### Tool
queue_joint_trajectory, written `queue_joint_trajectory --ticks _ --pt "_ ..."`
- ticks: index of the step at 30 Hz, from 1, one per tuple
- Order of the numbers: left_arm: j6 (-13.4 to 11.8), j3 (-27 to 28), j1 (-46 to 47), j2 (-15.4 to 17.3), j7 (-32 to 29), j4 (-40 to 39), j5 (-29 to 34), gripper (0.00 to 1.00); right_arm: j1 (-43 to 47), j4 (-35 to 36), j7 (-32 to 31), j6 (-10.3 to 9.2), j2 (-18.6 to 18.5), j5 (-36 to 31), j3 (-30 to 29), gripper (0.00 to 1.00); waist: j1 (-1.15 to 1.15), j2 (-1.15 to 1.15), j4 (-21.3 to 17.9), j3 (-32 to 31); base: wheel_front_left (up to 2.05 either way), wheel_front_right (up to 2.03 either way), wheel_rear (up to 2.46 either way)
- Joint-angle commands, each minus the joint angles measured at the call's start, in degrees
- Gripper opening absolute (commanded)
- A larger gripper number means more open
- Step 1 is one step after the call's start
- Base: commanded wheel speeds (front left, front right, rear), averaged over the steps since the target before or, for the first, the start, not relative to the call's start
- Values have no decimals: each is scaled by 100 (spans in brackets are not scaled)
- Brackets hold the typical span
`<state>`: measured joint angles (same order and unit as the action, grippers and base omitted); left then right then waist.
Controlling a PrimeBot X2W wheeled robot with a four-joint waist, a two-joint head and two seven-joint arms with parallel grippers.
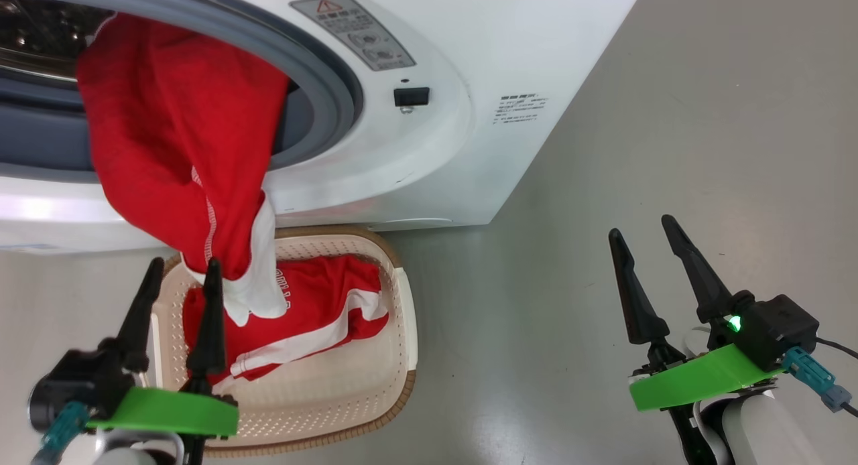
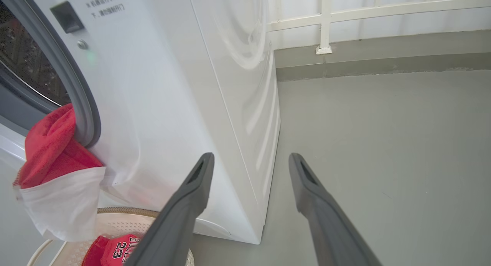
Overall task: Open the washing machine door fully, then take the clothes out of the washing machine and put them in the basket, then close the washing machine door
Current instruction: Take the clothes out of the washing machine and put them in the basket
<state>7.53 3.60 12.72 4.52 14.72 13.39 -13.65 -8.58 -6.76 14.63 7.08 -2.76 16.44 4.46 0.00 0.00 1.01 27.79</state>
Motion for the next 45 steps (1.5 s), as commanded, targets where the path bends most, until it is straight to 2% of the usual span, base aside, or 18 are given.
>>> queue_joint_trajectory --ticks 1,10,17,24,36,42,45 --pt "-4 220 -179 92 28 -230 27 100 71 107 37 41 -11 -87 121 100 0 0 0 -18 0 0 0" --pt "-4 326 -580 -29 28 -824 33 100 115 111 37 41 -11 -97 94 100 0 0 -17 -64 0 0 0" --pt "-4 275 -563 -56 28 -866 75 100 126 97 37 41 -11 -98 91 100 0 0 -22 -91 0 0 0" --pt "-4 121 -205 95 28 -780 -44 100 112 95 37 41 -11 -93 71 100 0 0 22 -76 0 0 0" --pt "-4 -76 1581 774 28 -18 -483 100 -43 116 37 41 -11 -95 79 100 0 0 28 154 0 0 0" --pt "-4 -709 2535 1168 28 1382 -1035 100 -97 116 37 41 -11 -65 102 100 0 0 -40 238 0 0 0" --pt "-4 -933 2867 1274 28 1774 -1262 100 -112 115 37 41 -11 -54 110 100 0 0 -62 265 0 0 0"
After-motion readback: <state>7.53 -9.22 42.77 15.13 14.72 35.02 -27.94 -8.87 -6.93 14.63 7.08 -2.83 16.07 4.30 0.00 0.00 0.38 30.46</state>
